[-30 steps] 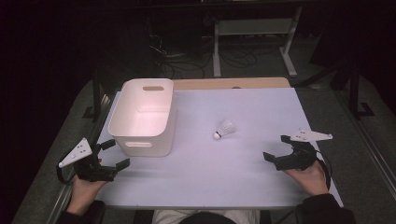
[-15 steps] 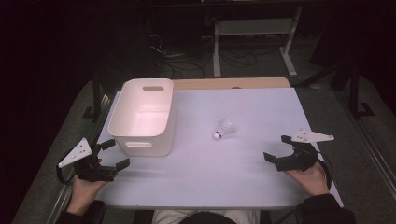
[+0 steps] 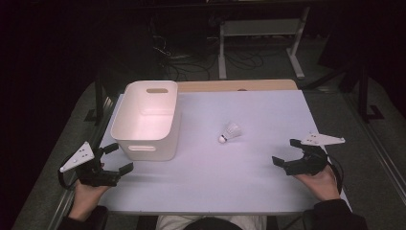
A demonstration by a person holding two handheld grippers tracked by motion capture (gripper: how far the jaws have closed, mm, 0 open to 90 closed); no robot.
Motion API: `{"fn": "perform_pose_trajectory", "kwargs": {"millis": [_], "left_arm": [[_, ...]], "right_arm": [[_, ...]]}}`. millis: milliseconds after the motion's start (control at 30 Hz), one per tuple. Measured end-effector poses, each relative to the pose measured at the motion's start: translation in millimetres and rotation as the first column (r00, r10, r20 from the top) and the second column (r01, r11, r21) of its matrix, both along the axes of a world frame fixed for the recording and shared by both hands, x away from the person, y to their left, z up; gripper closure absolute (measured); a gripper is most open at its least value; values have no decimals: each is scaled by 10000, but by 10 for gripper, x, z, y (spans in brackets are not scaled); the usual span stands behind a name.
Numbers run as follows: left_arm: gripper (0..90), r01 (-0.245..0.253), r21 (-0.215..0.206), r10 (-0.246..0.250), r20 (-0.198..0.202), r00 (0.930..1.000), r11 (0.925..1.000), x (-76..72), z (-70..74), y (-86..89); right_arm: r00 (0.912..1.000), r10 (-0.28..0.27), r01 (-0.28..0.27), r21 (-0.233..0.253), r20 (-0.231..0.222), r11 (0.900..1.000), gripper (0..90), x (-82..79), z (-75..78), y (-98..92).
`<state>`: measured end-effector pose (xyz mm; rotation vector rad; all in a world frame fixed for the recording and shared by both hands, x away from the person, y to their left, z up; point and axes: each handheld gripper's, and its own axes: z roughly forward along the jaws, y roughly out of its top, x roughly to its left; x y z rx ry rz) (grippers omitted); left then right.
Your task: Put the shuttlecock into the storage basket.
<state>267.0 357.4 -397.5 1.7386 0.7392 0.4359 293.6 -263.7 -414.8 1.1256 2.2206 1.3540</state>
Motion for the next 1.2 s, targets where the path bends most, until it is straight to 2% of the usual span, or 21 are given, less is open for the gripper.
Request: {"fn": "perform_pose_trajectory", "kwargs": {"millis": [200, 367, 567, 733, 1200], "left_arm": [[3, 11, 29, -11, -13, 10000, 10000, 2, -1, -3], [3, 34, 36, -34, -34, 10000, 10000, 1, -2, -5], [3, 7, 39, -7, -32, 10000, 10000, -1, -2, -3], [3, 1, 48, -1, -35, 10000, 10000, -1, -1, -2], [3, -47, 70, 47, -31, 10000, 10000, 2, -4, 0]], "right_arm": [[9999, 8, -6, 97, -130, 10000, 0, 34, 24, -34], [9997, 76, -78, -49, -242, 10000, 0, 57, 37, -17], [9998, 164, -165, -164, -91, 9997, 0, 79, 120, 23], [9998, 134, -140, -352, -147, 9993, 0, 107, 155, 49], [9995, 325, -327, -437, -48, 9985, 0, 159, 272, 102]]}}
